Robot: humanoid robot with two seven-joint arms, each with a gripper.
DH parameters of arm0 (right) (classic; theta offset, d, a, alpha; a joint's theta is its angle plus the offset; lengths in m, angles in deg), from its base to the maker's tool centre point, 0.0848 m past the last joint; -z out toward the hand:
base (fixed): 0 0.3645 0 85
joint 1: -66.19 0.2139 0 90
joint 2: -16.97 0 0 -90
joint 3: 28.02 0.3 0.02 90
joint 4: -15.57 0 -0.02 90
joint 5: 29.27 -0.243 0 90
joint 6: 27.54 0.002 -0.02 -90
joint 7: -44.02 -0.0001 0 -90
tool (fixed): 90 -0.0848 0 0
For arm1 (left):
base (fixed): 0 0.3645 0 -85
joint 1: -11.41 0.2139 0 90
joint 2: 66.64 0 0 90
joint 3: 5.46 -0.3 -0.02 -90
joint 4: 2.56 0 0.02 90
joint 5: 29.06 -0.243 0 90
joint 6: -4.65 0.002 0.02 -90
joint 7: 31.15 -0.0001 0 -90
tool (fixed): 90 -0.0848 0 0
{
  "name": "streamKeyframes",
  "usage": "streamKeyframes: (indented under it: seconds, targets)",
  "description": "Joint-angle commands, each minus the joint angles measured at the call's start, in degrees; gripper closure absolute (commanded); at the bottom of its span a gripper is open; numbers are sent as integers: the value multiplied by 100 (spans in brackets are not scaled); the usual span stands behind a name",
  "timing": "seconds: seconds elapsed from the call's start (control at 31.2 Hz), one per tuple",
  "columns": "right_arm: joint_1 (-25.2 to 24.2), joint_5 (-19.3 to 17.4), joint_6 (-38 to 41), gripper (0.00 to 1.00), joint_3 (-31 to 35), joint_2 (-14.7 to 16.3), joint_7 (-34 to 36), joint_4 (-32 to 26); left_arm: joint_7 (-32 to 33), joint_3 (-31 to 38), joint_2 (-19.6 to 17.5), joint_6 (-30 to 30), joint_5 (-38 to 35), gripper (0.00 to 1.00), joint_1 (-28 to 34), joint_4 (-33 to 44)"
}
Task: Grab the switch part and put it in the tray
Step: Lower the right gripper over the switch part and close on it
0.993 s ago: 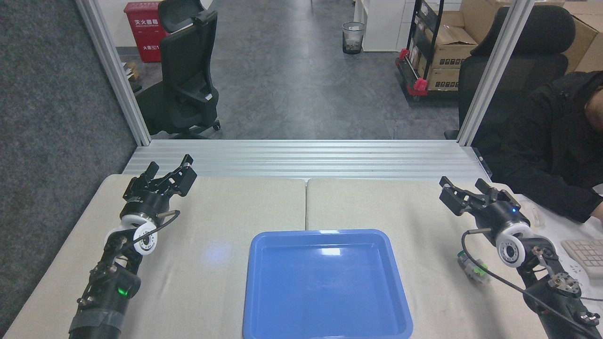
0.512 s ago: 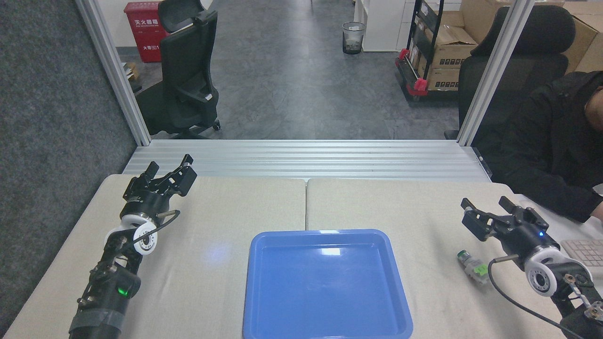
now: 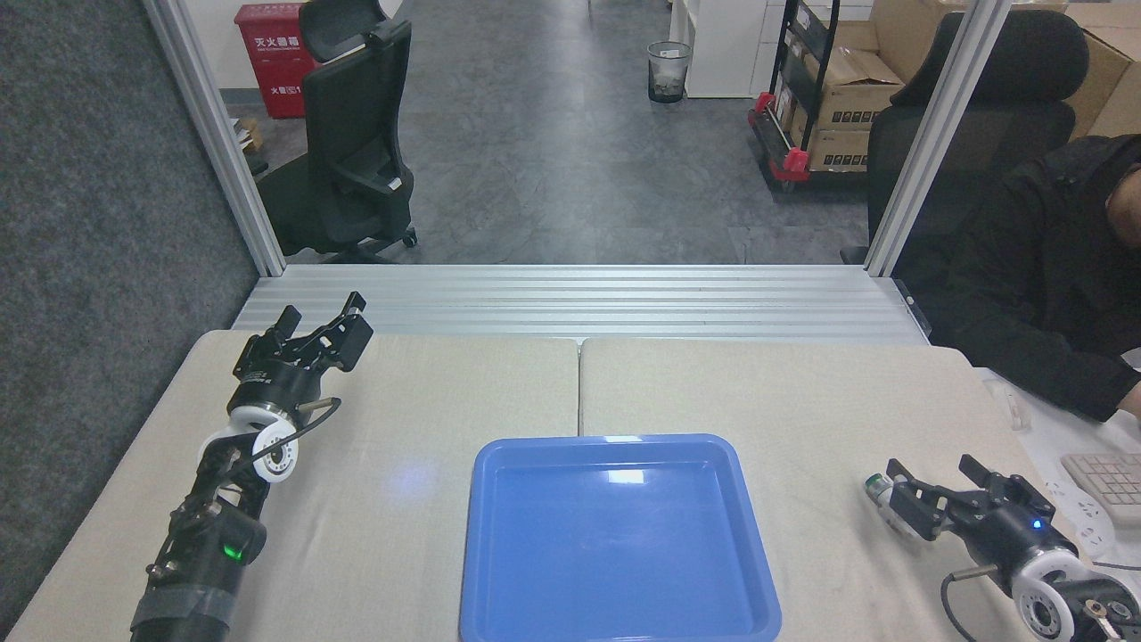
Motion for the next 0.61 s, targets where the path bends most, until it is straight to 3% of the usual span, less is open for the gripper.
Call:
streamKeyframes:
  seconds: [0.0, 0.58]
  targets:
    - [-325, 9, -29, 2, -49, 117, 9, 258, 1, -132, -1, -4, 1, 0, 0, 0]
    - [150, 176, -170, 2, -180, 169, -70, 426, 1, -132, -1, -4, 1, 0, 0, 0]
